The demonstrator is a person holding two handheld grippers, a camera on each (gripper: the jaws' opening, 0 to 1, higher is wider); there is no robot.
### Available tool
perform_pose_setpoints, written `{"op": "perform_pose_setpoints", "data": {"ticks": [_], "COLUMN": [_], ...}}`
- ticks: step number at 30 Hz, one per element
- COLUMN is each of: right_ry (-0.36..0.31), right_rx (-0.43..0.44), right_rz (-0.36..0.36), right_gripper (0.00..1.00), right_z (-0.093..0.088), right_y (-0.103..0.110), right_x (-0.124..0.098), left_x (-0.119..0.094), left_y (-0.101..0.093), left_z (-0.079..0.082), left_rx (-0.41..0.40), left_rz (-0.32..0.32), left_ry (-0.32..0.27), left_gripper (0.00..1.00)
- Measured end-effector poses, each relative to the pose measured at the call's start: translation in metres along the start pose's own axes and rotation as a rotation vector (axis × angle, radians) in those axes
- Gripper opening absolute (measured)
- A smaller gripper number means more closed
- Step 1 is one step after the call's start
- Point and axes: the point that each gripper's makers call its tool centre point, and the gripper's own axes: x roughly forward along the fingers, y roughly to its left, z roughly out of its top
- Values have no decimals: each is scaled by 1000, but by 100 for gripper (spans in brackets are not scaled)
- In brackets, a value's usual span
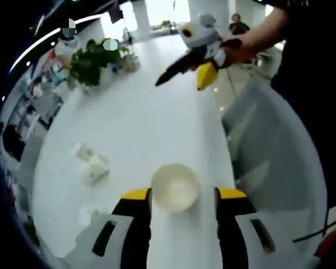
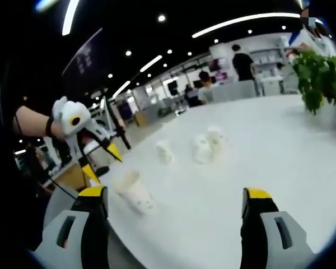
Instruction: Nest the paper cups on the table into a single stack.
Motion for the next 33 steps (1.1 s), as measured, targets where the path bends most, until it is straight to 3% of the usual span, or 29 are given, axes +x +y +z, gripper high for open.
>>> {"op": "perform_pose_setpoints", "data": {"ticks": [9, 17, 22, 25, 33], "right_ry": [4, -4, -6, -4, 3], "right_rx": [-3, -5, -7, -9, -13], "right_rz": [3, 2, -1, -2, 1], "right_gripper": [98, 98, 98, 98, 98], "right_z": [-1, 1, 3, 3, 4], "right_y": [1, 1, 0, 0, 4], "right_x": [2, 3, 3, 3, 7], "left_x": [-7, -19, -25, -29, -41], "left_y": [6, 12, 19, 18, 23], "left_z": [0, 0, -6, -7, -16], "left_rx": [-75, -105, -168, -188, -260], "left_rz": [43, 82, 123, 125, 174], "left_ry": [-61, -105, -132, -163, -226], "left_gripper": [59, 62, 73, 70, 78]}}
